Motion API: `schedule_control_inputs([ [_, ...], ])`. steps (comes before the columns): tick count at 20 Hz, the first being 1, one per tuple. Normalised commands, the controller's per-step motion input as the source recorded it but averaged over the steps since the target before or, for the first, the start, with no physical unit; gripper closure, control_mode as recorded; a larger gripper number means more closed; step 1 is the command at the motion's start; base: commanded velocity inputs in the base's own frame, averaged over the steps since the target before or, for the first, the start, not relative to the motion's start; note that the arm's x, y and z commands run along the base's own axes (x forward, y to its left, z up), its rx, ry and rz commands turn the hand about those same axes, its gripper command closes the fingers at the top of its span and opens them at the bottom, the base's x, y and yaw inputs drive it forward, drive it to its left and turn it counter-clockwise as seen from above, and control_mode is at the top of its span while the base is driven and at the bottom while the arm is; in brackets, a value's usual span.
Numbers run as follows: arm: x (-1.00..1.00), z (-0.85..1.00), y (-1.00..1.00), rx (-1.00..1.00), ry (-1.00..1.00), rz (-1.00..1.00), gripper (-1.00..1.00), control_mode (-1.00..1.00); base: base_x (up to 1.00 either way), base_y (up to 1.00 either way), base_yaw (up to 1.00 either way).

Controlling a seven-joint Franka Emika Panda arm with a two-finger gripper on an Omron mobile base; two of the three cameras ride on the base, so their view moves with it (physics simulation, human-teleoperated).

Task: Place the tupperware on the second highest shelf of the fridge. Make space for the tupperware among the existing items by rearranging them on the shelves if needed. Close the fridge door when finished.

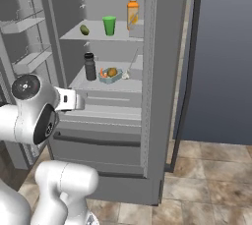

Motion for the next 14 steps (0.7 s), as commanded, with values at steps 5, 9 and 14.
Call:
schedule_control_inputs([
  [5,0.00,-0.01,0.27,-0.02,0.00,0.01,-1.00,-1.00,0.00,0.00,0.00],
  [9,0.00,-0.08,0.72,-0.13,0.00,0.08,-1.00,-1.00,0.00,0.00,0.00],
  [14,-0.06,-0.05,0.71,-0.17,-0.01,0.16,-1.00,-1.00,0.00,0.00,0.00],
])
